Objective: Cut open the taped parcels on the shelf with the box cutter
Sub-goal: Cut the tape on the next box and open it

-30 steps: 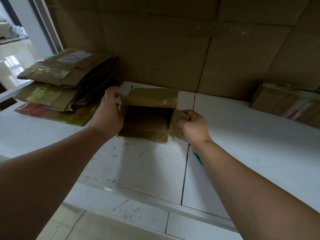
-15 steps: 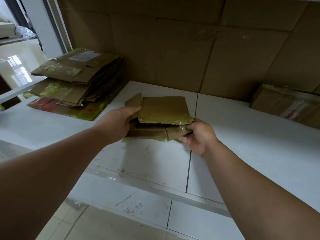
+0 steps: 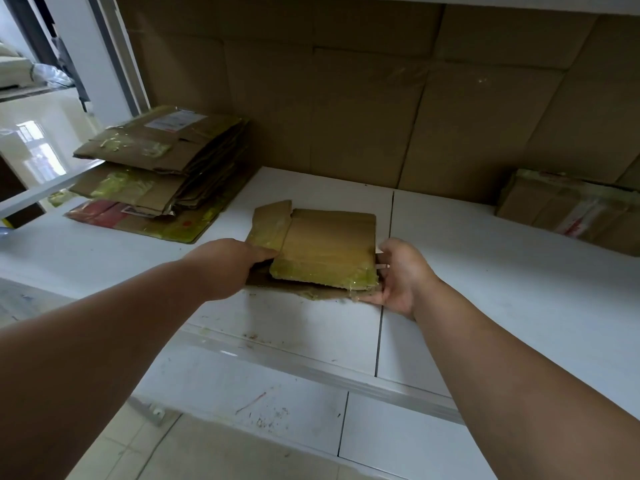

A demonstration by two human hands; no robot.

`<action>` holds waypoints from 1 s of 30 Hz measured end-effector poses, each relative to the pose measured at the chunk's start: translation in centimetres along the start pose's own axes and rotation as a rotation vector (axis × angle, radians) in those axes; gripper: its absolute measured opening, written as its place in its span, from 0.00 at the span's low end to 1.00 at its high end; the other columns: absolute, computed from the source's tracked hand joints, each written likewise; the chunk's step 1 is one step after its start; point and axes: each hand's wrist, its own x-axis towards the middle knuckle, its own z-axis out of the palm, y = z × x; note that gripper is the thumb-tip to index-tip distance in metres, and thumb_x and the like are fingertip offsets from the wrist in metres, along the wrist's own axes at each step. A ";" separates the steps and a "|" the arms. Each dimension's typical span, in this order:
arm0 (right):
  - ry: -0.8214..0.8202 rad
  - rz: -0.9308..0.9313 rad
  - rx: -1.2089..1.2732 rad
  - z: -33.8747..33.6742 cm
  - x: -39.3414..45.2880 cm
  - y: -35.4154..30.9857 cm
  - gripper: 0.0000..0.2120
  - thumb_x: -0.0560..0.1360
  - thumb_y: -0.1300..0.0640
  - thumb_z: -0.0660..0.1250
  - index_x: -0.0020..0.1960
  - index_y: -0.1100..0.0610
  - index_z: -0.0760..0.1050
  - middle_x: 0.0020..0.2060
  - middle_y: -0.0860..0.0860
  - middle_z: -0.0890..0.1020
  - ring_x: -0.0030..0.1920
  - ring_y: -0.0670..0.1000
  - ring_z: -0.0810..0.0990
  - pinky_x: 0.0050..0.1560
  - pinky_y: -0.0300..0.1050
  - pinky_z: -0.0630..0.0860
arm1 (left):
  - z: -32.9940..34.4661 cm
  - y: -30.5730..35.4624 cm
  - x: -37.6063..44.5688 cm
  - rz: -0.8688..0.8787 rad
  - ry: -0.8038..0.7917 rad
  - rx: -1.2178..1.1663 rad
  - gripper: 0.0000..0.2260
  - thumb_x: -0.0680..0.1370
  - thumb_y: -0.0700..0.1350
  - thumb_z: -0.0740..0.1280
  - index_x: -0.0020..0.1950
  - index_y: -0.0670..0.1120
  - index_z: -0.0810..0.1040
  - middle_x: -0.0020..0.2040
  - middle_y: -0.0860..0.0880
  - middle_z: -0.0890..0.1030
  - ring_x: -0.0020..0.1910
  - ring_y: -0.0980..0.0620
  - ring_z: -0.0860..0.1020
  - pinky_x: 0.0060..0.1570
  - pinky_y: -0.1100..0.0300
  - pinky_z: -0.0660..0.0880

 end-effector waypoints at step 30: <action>0.015 -0.526 -1.925 3.0 0.3 2.3 0.27 0.77 0.41 0.50 0.74 0.48 0.65 0.72 0.53 0.66 0.73 0.56 0.63 0.74 0.55 0.50 | 3.6 1.2 2.0 -0.080 -0.237 -0.097 0.35 0.79 0.64 0.55 0.80 0.51 0.47 0.79 0.50 0.50 0.77 0.43 0.51 0.73 0.44 0.55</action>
